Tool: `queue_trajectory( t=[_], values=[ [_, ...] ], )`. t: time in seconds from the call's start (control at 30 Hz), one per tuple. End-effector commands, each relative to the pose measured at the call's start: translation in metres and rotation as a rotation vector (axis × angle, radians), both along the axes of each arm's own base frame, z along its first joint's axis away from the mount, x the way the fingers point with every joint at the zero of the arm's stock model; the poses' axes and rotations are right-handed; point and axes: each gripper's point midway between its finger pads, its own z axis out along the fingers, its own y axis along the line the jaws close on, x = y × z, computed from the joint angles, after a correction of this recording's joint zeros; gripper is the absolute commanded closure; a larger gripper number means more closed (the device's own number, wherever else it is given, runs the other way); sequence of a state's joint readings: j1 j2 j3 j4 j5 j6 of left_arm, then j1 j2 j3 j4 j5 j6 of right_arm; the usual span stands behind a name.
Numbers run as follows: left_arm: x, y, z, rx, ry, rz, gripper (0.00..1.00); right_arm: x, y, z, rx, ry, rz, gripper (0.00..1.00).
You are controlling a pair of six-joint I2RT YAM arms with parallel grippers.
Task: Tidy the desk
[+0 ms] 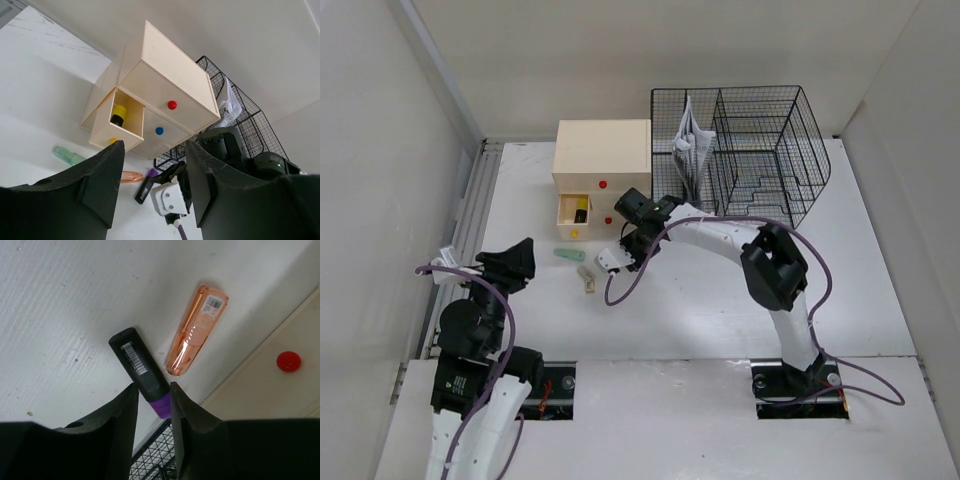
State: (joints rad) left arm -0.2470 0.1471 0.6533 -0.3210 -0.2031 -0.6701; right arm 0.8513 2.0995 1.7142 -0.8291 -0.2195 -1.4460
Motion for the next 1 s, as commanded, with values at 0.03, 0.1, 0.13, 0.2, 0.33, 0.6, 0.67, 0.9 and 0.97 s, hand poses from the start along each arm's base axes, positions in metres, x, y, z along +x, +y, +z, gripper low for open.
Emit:
queue_trajectory(
  t=[0.03,0.1,0.13,0.2,0.33,0.6,0.67,0.9,0.97],
  values=[
    [0.0,-0.002,0.006,-0.004,-0.033,-0.011,0.51,0.004,0.004,-0.01,-0.029,-0.004,0.016,0.62],
    [0.0,-0.002,0.005,0.005,-0.033,-0.01,0.51,0.004,0.004,-0.015,-0.047,0.011,0.017,0.62],
    [0.0,-0.002,0.005,0.006,-0.033,-0.01,0.51,0.004,0.001,-0.015,-0.06,0.012,0.014,0.62],
    [0.0,0.0,0.005,0.005,-0.033,0.0,0.5,0.004,0.0,-0.017,-0.069,0.014,0.027,0.61],
    [-0.002,0.001,0.007,0.003,-0.042,0.0,0.5,0.009,0.003,-0.018,-0.079,0.0,0.045,0.6],
    [-0.007,0.004,0.013,-0.001,-0.052,0.01,0.5,0.002,-0.011,-0.033,-0.206,0.08,0.064,0.53],
    [-0.007,0.004,0.013,-0.001,-0.052,0.01,0.5,-0.004,-0.015,-0.033,-0.228,0.113,0.068,0.53],
    [-0.008,0.006,0.014,-0.002,-0.052,0.019,0.5,-0.012,-0.024,-0.049,-0.278,0.158,0.07,0.53],
    [-0.008,0.006,0.014,-0.002,-0.052,0.019,0.5,-0.016,-0.029,-0.054,-0.301,0.182,0.062,0.55]
  ],
)
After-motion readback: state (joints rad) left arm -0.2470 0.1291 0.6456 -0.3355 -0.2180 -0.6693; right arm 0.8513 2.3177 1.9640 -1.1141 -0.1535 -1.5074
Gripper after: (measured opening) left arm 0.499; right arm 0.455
